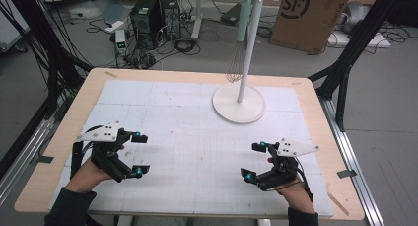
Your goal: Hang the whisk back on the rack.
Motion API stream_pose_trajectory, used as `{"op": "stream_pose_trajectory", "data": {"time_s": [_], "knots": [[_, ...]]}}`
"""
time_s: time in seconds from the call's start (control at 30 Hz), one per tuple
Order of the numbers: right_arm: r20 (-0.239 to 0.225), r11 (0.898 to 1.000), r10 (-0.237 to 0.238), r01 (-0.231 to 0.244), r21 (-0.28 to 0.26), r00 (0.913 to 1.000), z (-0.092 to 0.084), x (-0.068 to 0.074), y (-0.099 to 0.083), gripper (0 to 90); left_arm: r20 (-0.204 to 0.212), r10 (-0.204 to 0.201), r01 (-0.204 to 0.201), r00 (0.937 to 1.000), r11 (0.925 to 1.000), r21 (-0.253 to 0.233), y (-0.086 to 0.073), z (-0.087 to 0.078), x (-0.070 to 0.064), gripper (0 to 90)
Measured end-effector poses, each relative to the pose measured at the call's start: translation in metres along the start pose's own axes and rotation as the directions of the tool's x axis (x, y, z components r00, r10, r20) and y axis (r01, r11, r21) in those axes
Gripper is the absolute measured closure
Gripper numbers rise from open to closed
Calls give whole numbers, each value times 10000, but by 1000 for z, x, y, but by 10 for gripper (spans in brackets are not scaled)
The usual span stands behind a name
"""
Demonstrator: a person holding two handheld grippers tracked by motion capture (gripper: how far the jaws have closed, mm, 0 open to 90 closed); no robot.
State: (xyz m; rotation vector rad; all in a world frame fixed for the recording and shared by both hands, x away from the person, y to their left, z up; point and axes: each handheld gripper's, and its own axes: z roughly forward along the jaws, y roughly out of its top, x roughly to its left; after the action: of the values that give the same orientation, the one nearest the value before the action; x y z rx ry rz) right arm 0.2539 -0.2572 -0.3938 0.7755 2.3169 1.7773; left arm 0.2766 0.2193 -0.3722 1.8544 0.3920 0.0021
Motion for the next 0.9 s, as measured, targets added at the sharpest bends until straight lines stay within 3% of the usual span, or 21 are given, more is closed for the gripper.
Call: {"op": "stream_pose_trajectory", "data": {"time_s": [0.13,0.4,0.9], "knots": [[-83,9999,-130,130,35,9999,1,1,-1,2,79,-26,28,10000,9997,-241,-7,-4,1,17],[-55,9998,-207,208,81,9998,0,2,-1,2,8,66,-66,10000,9998,-208,-12,-6,2,17],[80,9998,-199,199,-29,9998,-5,2,-2,2,-523,35,-54,9986,9993,-361,-11,-9,0,17]]}}
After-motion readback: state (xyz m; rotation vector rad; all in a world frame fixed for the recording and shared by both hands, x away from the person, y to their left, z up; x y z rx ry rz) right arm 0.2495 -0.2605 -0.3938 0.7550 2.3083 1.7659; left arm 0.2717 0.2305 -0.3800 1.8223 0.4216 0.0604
